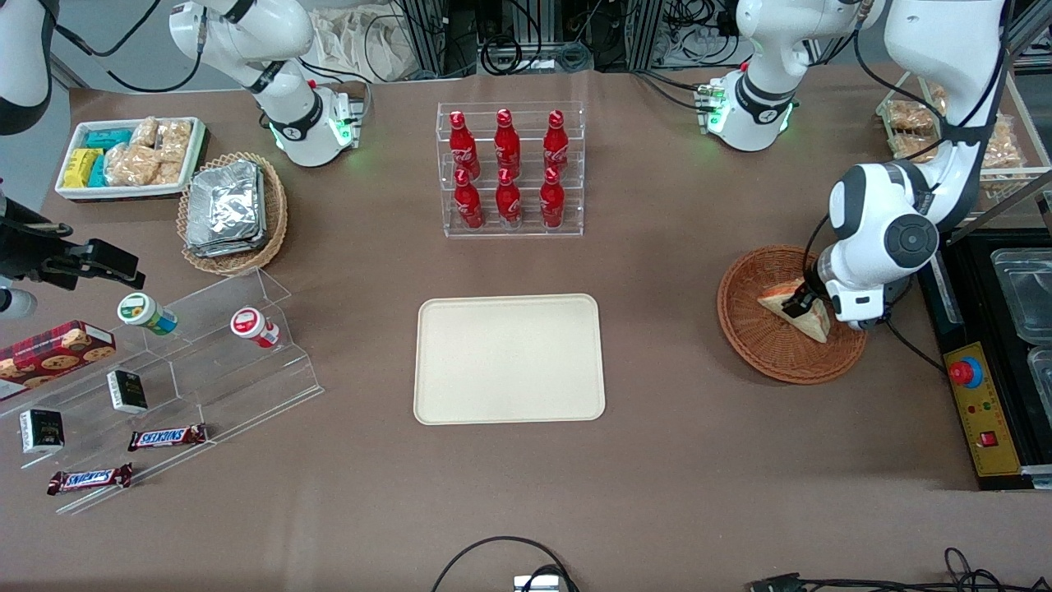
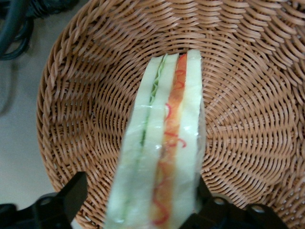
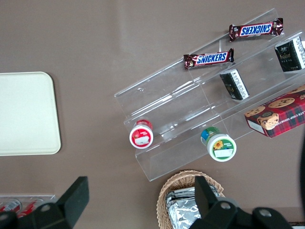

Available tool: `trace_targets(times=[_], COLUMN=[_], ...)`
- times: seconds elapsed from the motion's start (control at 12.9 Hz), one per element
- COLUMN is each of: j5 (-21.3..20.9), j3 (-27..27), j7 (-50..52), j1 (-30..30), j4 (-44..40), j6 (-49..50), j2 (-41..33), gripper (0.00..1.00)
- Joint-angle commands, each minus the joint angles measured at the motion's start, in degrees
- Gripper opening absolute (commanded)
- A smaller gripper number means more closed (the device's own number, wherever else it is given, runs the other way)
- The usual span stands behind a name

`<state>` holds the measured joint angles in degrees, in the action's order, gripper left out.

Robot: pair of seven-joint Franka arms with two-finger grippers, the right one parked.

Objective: Place sandwich from basket to tray
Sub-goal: 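Close the left gripper on the sandwich and lift it, then carry the sandwich with the left gripper over the cream tray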

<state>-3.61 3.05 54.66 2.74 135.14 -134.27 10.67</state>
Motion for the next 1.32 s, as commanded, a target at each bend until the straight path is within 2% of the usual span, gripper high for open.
trace_targets(times=[0.0,0.08,0.16,0.31,0.47,0.62,0.93,1.09,1.24], j5=[-0.4,-0.5,-0.5,-0.5,-0.8,-0.9,0.7,2.6,1.9], j3=[0.5,0.6,0.6,0.6,1.4,2.3,7.6,10.7,16.3], j7=[5.7,7.3,8.3,9.8,9.5,8.5,5.6,2.4,-8.3], j1=[-0.9,-1.5,-2.6,-3.1,-3.8,-4.0,-4.0,-4.0,-4.1], j4=[-3.5,-4.5,-5.1,-7.5,-14.0,-19.5,-33.7,-38.7,-42.3], j6=[-0.6,-0.3,-0.1,2.0,12.6,18.9,30.8,32.8,32.7], j2=[3.3,4.1,4.1,3.9,4.0,3.8,4.2,5.6,8.8], gripper=[0.31,0.11,0.0,0.0,0.0,0.0,0.0,0.0,0.0])
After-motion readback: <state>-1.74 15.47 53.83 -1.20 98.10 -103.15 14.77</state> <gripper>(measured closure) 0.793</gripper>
